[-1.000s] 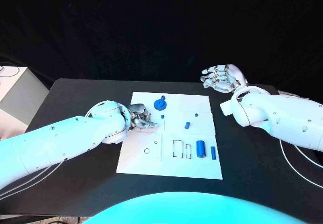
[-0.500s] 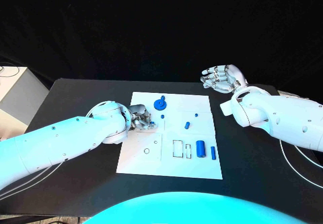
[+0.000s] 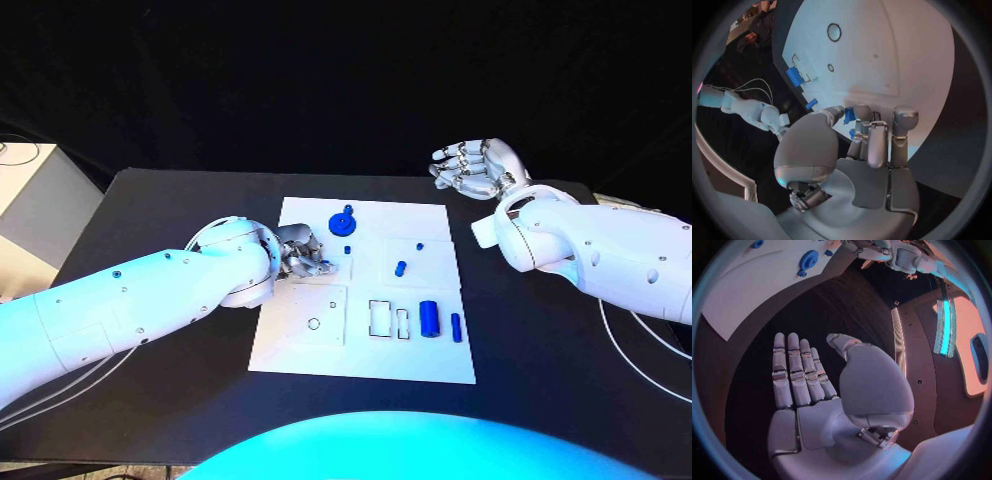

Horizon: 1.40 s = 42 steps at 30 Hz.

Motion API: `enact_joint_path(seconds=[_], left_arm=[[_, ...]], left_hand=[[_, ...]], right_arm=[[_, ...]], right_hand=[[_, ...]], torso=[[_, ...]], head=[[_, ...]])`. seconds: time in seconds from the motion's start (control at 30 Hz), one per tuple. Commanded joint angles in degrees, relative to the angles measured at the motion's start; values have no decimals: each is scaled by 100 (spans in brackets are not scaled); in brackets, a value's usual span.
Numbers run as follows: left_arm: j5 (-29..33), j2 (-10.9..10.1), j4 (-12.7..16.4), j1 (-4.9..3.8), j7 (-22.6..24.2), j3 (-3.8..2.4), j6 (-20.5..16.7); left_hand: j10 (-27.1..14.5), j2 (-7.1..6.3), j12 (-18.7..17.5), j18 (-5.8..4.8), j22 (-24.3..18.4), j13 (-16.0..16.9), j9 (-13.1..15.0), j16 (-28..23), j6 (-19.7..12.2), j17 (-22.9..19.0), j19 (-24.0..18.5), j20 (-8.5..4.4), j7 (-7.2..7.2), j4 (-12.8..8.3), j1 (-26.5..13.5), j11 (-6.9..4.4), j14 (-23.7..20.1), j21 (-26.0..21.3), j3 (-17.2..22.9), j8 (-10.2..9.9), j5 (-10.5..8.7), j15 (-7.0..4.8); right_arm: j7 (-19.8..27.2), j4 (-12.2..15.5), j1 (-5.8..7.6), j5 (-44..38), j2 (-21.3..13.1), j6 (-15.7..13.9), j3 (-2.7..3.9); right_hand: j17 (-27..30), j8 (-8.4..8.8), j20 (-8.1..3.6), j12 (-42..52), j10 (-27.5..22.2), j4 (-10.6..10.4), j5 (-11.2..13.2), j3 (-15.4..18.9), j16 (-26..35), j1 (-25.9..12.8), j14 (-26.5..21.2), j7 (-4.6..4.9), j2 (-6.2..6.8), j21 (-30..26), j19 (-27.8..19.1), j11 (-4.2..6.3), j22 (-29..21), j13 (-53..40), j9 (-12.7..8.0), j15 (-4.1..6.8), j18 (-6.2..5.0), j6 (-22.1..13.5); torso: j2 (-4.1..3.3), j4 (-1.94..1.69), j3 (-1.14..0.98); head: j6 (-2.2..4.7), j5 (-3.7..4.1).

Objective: Assemble the parts on the task board

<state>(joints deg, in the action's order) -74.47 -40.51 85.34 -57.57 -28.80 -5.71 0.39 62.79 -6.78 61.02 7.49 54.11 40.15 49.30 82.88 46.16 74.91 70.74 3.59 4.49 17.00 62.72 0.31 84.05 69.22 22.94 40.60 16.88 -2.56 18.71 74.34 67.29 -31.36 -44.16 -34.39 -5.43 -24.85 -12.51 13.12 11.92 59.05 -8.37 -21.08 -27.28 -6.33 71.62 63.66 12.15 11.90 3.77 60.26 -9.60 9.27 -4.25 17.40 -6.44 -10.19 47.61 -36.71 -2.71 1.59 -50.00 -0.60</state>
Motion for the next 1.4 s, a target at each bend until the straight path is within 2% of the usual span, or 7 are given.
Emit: enact_joint_path(seconds=[0.03, 0.13, 0.27, 0.4, 0.57, 1.17, 1.4], left_arm=[[57, 22, -2, 18, 7, 7, 97], [74, 27, -3, 20, 8, 6, 106], [83, 32, -7, 21, 3, 6, 137], [70, 36, -18, 21, -6, 5, 164], [31, 44, -42, 22, -15, 4, 210], [-44, 30, -52, 22, -31, 2, 333], [254, -42, 42, 23, -23, -10, 319]], left_hand=[[46, -35, 35, -37, 24, 7, -33, 29, -47, 410, 33, -29, 5, -11, -148, 15, 224, 43, -57, 46, -6, -44], [69, -130, 77, -39, 39, 34, -73, 42, -50, 423, 40, -28, 4, -10, -332, 15, 230, 51, -180, 106, -29, -43], [117, -130, 133, -46, 82, 107, -88, 64, -43, 456, 63, -30, -4, -10, -388, 10, 242, 76, -211, 135, -36, -47], [210, -83, 233, -59, 160, 214, -99, 109, -3, 519, 111, -43, -39, -23, -362, -20, 270, 126, -201, 218, -20, -67], [275, 41, 328, -73, 242, 301, -142, 161, -27, 589, 156, -77, -82, -36, -94, -61, 299, 179, -49, 346, 7, -104], [476, 130, 537, -119, 492, 539, -183, 284, 26, 775, 299, -117, -143, -36, 65, -116, 371, 339, 85, 545, 11, -150], [317, 157, 430, -94, 366, 335, -312, 225, -154, 680, 197, -128, -132, -69, 471, -111, 330, 259, 605, 639, 42, -150]], right_arm=[[36, 13, -2, -1, -3, 74, 2], [36, 14, -2, -1, -4, 75, 2], [35, 16, -2, -1, -7, 77, 2], [31, 18, -2, -1, -9, 85, 2], [25, 23, -2, -1, -14, 104, 2], [5, 30, -3, -2, -31, 151, 2], [-3, 25, -10, -5, -30, 169, 2]], right_hand=[[5, 34, -5, -25, -1, 37, -28, 12, 20, -44, 5, 161, 4, 0, -33, -29, -5, 3, -7, -39, -36, -28], [5, 34, -5, -25, -1, 37, -28, 12, 20, -44, 5, 161, 4, 0, -33, -29, -5, 3, -7, -39, -36, -28], [5, 34, -5, -25, -1, 37, -28, 12, 20, -44, 5, 161, 4, 0, -33, -29, -5, 3, -7, -39, -36, -28], [11, 34, -5, -22, 3, 41, -29, 13, 23, -48, 10, 159, 1, 1, -31, -28, -15, 10, -6, -38, -36, -23], [11, 34, -5, -22, 3, 41, -29, 13, 23, -48, 10, 159, 1, 1, -31, -28, -15, 10, -6, -38, -36, -23], [17, 33, -5, -18, 10, 46, -31, 13, 25, -50, 16, 156, -4, 3, -28, -25, -26, 17, -6, -36, -37, -15], [20, 32, -5, -16, 14, 48, -32, 13, 27, -51, 17, 155, -6, 3, -27, -23, -31, 19, -5, -35, -37, -10]], torso=[[1, -5, -2], [0, -2, -1], [1, -2, -1], [0, 0, 0], [2, -3, -2], [1, -5, -3], [0, -9, 0]], head=[[0, -7], [0, -9], [0, -6], [0, -5], [0, 5], [0, 7], [0, 10]])
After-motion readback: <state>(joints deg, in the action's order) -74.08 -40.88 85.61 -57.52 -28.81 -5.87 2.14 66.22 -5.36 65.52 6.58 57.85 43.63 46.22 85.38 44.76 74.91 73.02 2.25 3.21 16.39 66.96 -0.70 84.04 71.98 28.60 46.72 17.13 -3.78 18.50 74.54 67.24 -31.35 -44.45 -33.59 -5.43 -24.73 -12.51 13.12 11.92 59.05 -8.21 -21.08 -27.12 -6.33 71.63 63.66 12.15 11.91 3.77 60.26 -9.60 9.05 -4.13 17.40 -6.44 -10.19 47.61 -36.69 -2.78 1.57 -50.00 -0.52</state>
